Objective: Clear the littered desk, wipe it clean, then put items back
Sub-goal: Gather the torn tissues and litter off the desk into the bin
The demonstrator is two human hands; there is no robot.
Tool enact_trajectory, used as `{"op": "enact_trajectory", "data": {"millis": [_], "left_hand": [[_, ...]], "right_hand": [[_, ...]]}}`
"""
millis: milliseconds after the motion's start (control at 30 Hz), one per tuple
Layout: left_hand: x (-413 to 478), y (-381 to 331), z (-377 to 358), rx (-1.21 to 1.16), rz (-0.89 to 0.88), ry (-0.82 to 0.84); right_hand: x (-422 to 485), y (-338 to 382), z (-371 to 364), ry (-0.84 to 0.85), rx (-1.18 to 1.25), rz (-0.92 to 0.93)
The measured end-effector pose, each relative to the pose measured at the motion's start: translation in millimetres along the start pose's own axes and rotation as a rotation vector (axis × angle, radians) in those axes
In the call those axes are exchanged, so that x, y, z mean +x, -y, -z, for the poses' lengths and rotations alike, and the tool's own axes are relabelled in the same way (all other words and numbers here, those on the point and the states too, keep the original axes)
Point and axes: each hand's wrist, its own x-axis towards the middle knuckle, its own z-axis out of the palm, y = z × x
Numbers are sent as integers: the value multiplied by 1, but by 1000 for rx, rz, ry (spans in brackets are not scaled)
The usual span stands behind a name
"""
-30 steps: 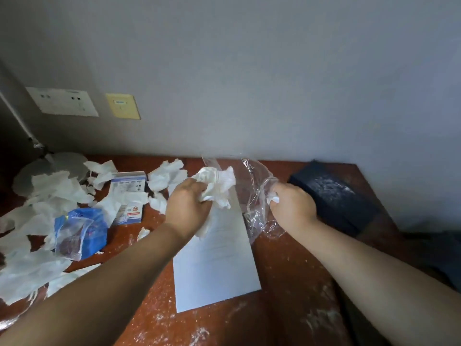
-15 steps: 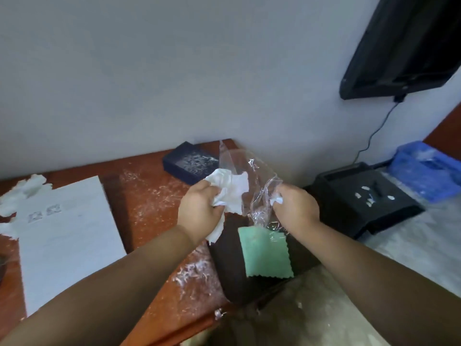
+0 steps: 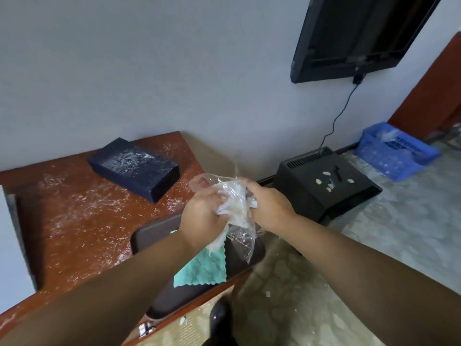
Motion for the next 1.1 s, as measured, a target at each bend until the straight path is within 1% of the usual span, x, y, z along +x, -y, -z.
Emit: {"op": "enact_trajectory", "data": {"millis": [100, 200, 233, 267, 333, 467, 600, 700, 800, 867, 900, 967, 1100], "left_hand": [[28, 7, -25, -62, 40, 44], [64, 3, -45, -82, 9, -6], [79, 1, -48, -109, 64, 14], [93, 0, -53, -90, 127, -8], [116, -8, -66, -67, 237, 40], [164, -18, -94, -57, 323, 65], [195, -21, -112, -66, 333, 47], [210, -15, -129, -198, 456, -39], [225, -7, -148, -266, 530, -130], [236, -1, -164, -329, 558, -153], [241, 4, -174, -351, 577, -137], [250, 9, -193, -367, 683, -116], [263, 18, -240, -541, 854, -263]], "right_hand": [[25, -22, 2, 18, 42, 36], [53, -46, 11, 40, 55, 38], [63, -54, 14, 49, 58, 36], [73, -62, 16, 57, 60, 31], [92, -78, 22, 85, 54, 13], [126, -110, 37, 113, 26, -15], [155, -129, 41, 129, 65, -22], [180, -138, 34, 155, 122, -13], [204, -156, 24, 209, 159, 72], [222, -173, 16, 266, 156, 156], [232, -183, 12, 298, 152, 197], [254, -203, 4, 352, 128, 292], [290, -239, -19, 405, 93, 468]]}}
